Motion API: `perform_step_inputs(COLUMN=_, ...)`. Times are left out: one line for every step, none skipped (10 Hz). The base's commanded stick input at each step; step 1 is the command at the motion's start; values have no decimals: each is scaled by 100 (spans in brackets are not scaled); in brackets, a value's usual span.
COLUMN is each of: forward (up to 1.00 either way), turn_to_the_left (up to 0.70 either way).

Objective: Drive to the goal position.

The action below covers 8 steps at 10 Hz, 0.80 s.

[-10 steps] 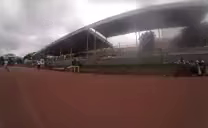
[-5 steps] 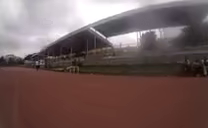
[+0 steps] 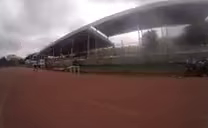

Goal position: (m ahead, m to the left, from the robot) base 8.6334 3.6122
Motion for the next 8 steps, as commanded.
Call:
perform_step_inputs(forward=70, turn_to_the_left=3)
perform_step_inputs(forward=70, turn_to_the_left=1)
perform_step_inputs(forward=70, turn_to_the_left=0)
perform_step_inputs(forward=70, turn_to_the_left=0)
perform_step_inputs(forward=70, turn_to_the_left=0)
perform_step_inputs(forward=70, turn_to_the_left=0)
perform_step_inputs(forward=70, turn_to_the_left=0)
perform_step_inputs(forward=70, turn_to_the_left=0)
